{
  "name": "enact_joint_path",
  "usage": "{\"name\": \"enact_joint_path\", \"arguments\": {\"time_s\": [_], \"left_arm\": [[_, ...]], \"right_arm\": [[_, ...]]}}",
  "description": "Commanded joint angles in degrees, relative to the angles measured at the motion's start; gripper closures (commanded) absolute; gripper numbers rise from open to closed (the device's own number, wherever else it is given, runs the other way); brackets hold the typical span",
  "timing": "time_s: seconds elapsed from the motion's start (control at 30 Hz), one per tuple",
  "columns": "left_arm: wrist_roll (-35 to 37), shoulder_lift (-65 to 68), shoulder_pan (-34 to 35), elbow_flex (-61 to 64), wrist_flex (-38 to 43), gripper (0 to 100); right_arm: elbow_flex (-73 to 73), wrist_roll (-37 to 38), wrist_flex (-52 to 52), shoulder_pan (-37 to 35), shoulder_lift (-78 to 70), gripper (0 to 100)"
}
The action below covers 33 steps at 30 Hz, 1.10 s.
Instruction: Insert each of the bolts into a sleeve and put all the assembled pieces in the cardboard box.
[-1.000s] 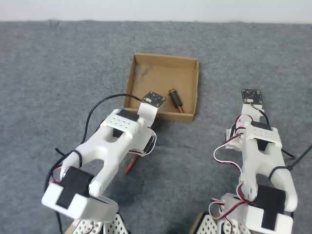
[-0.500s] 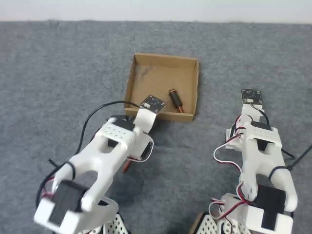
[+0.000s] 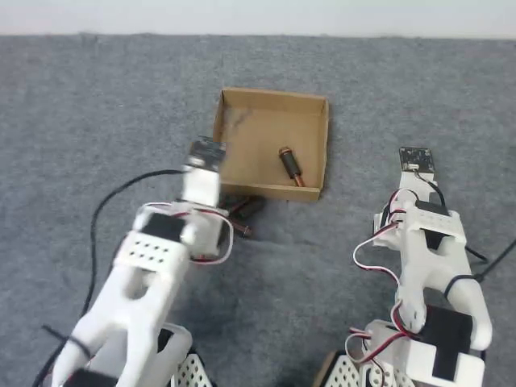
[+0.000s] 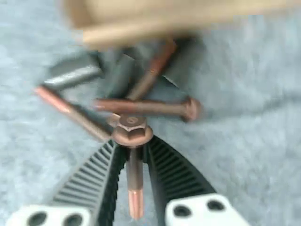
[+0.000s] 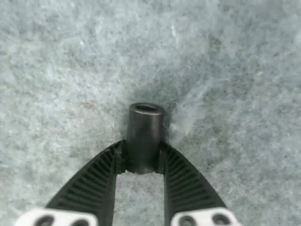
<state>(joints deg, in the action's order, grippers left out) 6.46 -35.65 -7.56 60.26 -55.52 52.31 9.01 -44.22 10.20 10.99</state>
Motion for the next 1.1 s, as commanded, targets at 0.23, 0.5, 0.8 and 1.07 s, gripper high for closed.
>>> {"name": "enact_joint_path", "arguments": {"time_s": [0.23, 0.5, 0.8, 1.07], "left_arm": [[3.16, -12.75, 15.56, 4.7, 10.64, 99], [2.9, -13.54, 18.55, 8.31, 15.74, 99], [2.73, -13.27, 21.36, 8.92, 18.37, 99], [2.73, -13.27, 22.59, 9.01, 19.16, 99]], "right_arm": [[-2.9, 0.18, 0.31, -3.82, 1.1, 99.1], [-7.3, 0.79, 6.73, -9.1, 0.66, 99.1], [-10.64, 0.62, 23.6, -13.14, 0.04, 99.1], [-10.73, 0.7, 49.8, -14.29, -9.54, 99.1]]}}
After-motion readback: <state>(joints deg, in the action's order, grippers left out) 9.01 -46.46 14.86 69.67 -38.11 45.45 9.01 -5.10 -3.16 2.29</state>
